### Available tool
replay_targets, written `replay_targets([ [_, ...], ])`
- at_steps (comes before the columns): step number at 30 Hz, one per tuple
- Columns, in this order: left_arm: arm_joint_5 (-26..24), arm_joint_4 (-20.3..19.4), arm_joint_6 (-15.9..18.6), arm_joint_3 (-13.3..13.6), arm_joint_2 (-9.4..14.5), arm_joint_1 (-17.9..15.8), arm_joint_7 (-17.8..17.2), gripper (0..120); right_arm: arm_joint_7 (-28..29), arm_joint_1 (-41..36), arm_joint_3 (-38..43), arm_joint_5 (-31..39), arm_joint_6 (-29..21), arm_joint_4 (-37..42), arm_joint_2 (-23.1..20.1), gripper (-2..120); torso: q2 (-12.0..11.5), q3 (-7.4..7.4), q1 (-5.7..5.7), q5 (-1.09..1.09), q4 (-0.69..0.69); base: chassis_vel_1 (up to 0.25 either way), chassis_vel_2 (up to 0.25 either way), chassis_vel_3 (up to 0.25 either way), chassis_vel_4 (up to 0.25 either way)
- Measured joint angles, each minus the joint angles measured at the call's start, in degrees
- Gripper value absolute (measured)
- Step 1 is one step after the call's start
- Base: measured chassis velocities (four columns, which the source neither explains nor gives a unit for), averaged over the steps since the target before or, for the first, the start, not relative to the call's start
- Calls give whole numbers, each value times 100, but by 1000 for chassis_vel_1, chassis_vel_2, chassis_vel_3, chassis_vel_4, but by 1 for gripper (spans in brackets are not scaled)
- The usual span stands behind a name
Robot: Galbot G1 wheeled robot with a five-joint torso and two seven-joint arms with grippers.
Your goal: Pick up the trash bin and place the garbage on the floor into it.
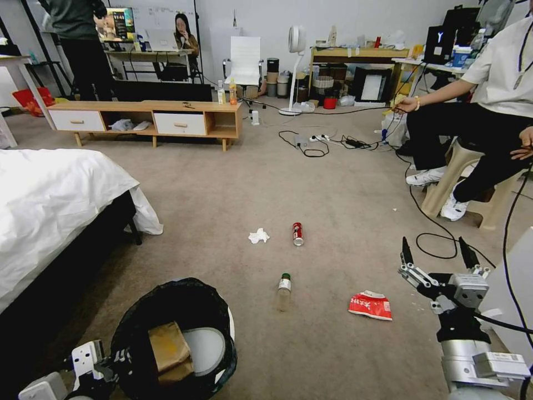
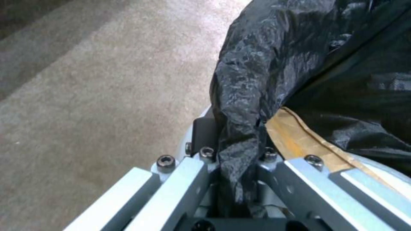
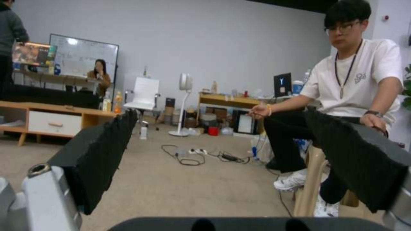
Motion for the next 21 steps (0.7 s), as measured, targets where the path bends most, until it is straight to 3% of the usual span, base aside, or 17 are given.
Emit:
replay_targets([
  [21,-6,-21,1,15,-40,32,1,2,-24,-42,-16,-70,97,-45,28,100,0,0,0,0,0,-159,167,167,-165],
])
